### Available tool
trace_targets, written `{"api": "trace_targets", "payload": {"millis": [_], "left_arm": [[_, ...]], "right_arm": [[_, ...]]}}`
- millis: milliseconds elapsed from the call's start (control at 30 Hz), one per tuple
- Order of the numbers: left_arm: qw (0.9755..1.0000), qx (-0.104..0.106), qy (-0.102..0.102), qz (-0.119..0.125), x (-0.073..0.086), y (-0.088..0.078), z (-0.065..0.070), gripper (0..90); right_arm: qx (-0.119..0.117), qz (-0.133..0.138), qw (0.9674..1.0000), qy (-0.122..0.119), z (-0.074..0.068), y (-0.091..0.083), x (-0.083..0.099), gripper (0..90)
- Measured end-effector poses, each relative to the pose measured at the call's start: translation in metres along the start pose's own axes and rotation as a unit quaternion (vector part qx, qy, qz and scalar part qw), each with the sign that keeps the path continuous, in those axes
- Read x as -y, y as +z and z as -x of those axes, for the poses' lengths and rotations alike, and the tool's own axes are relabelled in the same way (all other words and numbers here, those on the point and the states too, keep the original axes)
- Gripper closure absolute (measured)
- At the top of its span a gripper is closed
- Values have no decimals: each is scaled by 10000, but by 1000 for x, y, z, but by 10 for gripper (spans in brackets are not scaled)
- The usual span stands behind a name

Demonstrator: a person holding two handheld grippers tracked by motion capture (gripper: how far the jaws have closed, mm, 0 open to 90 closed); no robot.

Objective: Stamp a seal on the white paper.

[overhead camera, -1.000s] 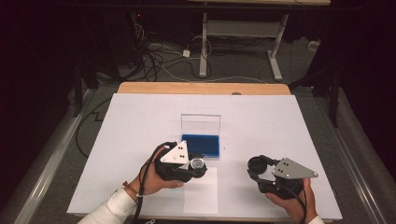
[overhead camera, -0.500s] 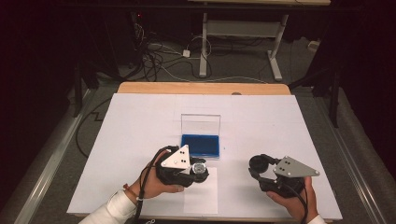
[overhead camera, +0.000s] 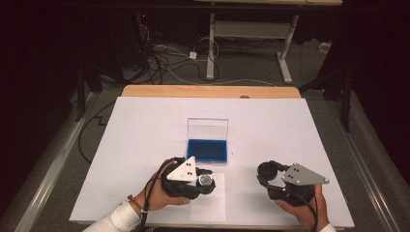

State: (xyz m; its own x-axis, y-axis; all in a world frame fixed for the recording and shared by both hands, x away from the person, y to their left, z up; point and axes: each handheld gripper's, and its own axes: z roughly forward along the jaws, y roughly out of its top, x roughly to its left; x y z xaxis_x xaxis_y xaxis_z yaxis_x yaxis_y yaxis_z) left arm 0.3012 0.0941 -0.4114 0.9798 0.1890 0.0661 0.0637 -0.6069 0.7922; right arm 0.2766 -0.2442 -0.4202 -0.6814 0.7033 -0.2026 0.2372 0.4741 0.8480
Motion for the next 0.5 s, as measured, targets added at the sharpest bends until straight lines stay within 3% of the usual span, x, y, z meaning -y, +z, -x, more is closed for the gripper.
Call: {"api": "trace_targets", "payload": {"millis": [167,500], "left_arm": [[10000,-25,16,-62,5,6,2,542],[9998,136,41,-151,10,17,2,542]], "right_arm": [[10,-9,10000,2,-3,0,-1,384],[-5,-92,10000,-27,-6,2,0,384]]}}
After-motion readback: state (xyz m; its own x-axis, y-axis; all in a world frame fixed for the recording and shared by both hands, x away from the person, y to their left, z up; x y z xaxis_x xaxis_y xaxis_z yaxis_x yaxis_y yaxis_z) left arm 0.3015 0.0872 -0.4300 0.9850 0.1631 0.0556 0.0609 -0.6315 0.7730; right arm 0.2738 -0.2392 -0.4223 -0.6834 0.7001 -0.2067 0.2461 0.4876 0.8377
